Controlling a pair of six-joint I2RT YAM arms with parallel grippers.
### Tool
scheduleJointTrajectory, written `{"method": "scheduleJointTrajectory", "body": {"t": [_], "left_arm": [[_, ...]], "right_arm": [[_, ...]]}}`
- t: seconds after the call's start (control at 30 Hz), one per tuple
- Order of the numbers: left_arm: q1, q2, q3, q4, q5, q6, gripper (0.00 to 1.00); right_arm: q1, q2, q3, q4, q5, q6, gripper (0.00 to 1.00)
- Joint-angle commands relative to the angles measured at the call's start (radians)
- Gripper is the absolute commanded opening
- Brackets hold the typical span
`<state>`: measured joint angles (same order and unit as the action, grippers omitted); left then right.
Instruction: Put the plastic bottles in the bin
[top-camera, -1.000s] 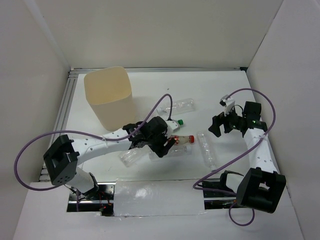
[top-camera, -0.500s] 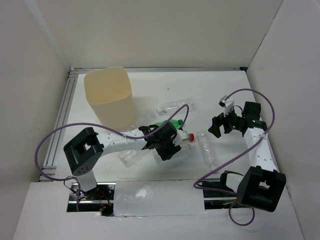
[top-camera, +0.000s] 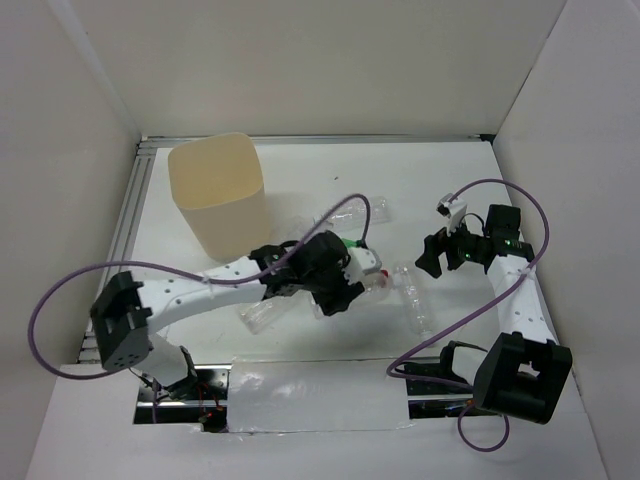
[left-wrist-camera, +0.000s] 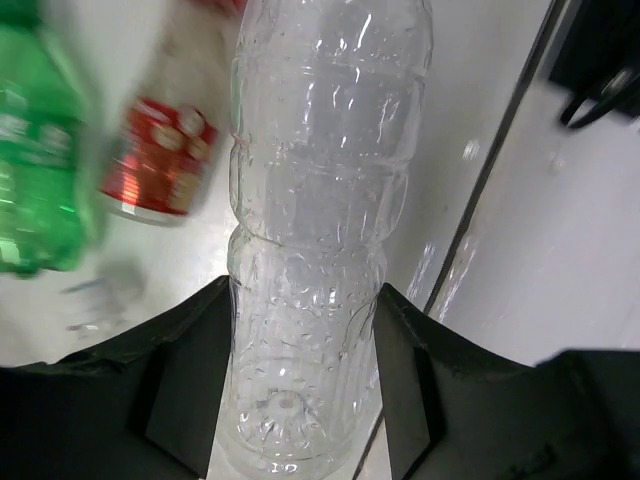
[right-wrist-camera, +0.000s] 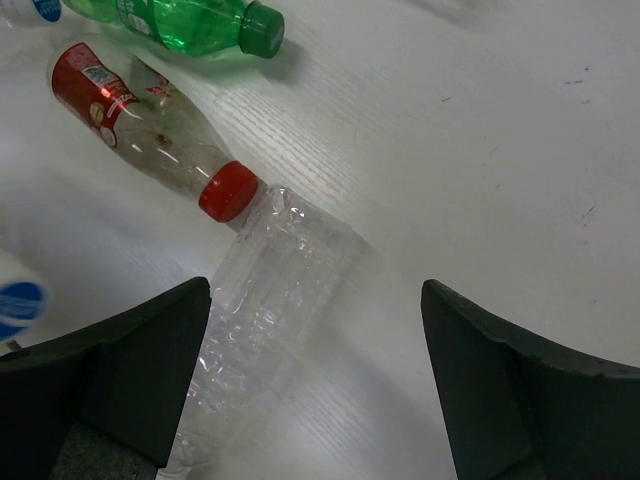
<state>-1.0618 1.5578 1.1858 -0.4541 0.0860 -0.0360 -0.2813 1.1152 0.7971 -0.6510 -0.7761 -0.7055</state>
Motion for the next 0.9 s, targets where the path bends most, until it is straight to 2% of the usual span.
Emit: {"method": "scheduleJointTrajectory", "body": {"t": [0.0, 0.1, 0.13, 0.2, 0.27, 0.33, 0.43, 0.53, 0.63, 0.67, 0.7, 0.8, 0.87], "left_arm": [[0.055, -0.146, 0.107, 0.017, 0.009, -0.039, 0.00], [0.176, -0.247, 0.126, 0.077, 0.009, -0.091, 0.00], [0.271, -0.272, 0.135, 0.141, 0.021, -0.125, 0.00], [0.368, -0.329, 0.135, 0.222, 0.034, -0.163, 0.00], [0.504, -0.338, 0.146, 0.314, 0.047, -0.202, 0.00], [0.578, -0.329, 0.187, 0.348, 0.077, -0.228, 0.00], [0.672, -0.305, 0.241, 0.358, 0.057, -0.242, 0.00], [0.743, -0.291, 0.241, 0.335, -0.008, -0.219, 0.00], [0.801, -0.280, 0.212, 0.296, -0.077, -0.196, 0.00], [0.812, -0.280, 0.203, 0.287, -0.101, -0.196, 0.00], [0.835, -0.280, 0.177, 0.278, -0.156, -0.196, 0.00], [0.884, -0.280, 0.143, 0.267, -0.202, -0.215, 0.00], [0.893, -0.252, 0.132, 0.267, -0.203, -0.216, 0.07]], "right_arm": [[0.004, -0.009, 0.044, -0.030, -0.037, -0.014, 0.92], [0.004, -0.009, 0.044, -0.030, -0.037, -0.014, 0.84], [0.004, -0.009, 0.044, -0.021, -0.048, -0.014, 0.77], [0.004, -0.009, 0.044, -0.021, -0.063, -0.014, 0.69], [0.004, 0.000, 0.034, -0.012, -0.072, -0.014, 0.63], [0.004, 0.000, 0.034, -0.012, -0.072, -0.023, 0.54], [0.004, 0.009, 0.034, -0.012, -0.072, -0.034, 0.51], [0.004, 0.009, 0.034, 0.000, -0.052, -0.043, 0.51], [0.013, 0.018, 0.024, 0.042, -0.006, -0.002, 0.67], [0.013, 0.029, 0.024, 0.053, 0.012, 0.014, 0.78], [0.027, 0.046, 0.024, 0.053, 0.047, 0.040, 0.81], [0.066, 0.092, 0.033, 0.053, 0.110, 0.087, 0.82], [0.106, 0.110, 0.033, 0.062, 0.141, 0.110, 0.83]]}}
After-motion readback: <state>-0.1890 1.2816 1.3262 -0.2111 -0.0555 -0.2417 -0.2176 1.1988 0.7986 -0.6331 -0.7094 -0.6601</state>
